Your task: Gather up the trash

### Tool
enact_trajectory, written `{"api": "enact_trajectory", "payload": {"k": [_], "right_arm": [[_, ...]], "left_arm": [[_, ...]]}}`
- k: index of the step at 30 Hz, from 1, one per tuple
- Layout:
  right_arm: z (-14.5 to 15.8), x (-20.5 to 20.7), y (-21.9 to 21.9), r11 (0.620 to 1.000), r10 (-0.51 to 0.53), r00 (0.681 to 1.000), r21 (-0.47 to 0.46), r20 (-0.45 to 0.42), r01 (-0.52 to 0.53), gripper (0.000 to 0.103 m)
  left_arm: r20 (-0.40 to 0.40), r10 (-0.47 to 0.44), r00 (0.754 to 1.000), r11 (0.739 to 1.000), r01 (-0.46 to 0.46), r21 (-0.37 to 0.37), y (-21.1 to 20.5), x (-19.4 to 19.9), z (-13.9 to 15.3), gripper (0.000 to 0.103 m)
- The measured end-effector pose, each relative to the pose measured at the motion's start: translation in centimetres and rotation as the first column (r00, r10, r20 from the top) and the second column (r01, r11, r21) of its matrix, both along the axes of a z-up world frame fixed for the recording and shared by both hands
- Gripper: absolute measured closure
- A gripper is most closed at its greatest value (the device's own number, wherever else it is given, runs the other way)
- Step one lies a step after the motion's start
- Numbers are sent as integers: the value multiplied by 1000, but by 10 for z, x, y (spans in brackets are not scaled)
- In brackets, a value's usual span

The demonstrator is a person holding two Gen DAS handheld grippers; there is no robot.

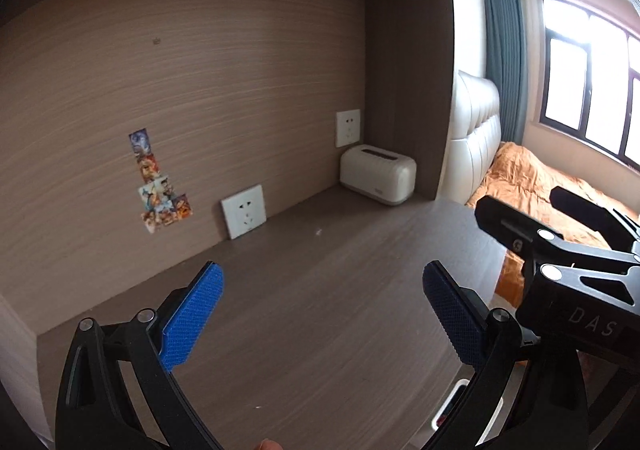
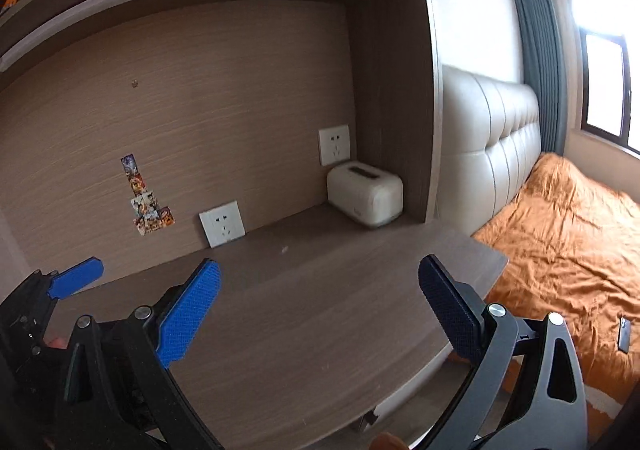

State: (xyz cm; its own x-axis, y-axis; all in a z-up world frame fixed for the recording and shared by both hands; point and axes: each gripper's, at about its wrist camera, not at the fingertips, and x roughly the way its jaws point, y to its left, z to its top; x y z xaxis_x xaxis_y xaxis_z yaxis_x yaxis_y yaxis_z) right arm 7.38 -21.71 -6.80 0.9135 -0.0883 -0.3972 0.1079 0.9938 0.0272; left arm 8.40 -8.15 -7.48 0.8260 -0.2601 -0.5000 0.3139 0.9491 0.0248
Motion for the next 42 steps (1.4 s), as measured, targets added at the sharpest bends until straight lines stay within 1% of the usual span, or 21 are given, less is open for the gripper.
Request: {"api": "enact_trajectory", "payload": {"k": [2, 6, 11, 15, 21, 29, 34, 40, 42], "right_arm": [[6, 0, 12, 1000, 15, 1000, -7, 13, -15, 4], [9, 9, 33, 999, 28, 999, -29, 19, -27, 4], [8, 20, 50, 1000, 13, 1000, -26, 16, -13, 4], [8, 29, 55, 1000, -3, 1000, -24, 6, 3, 4], [6, 38, 59, 999, -35, 999, -25, -6, 35, 4], [-3, 49, 68, 999, -33, 998, -30, -51, 32, 4], [-8, 54, 74, 999, -33, 997, -40, -72, 30, 4], [-15, 61, 78, 999, -37, 994, -40, -106, 32, 4], [-17, 64, 79, 998, -42, 993, -45, -112, 38, 4]], "left_arm": [[-4, 33, 999, 999, -33, 6, 16, 8, 1, 5], [-27, 90, 996, 996, -90, 8, 43, 22, -1, 5], [-73, 102, 992, 994, -104, -22, 72, 37, -3, 5], [-79, 96, 992, 995, -99, -26, 84, 43, -4, 5], [-81, 73, 994, 997, -75, -23, 90, 51, -6, 5], [-104, 71, 992, 996, -76, -44, 96, 62, -12, 5], [-108, 72, 992, 997, -75, -31, 98, 65, -15, 5], [-85, 63, 994, 998, -64, -9, 99, 69, -19, 5], [-97, 57, 994, 998, -59, -17, 102, 71, -21, 5]]}}
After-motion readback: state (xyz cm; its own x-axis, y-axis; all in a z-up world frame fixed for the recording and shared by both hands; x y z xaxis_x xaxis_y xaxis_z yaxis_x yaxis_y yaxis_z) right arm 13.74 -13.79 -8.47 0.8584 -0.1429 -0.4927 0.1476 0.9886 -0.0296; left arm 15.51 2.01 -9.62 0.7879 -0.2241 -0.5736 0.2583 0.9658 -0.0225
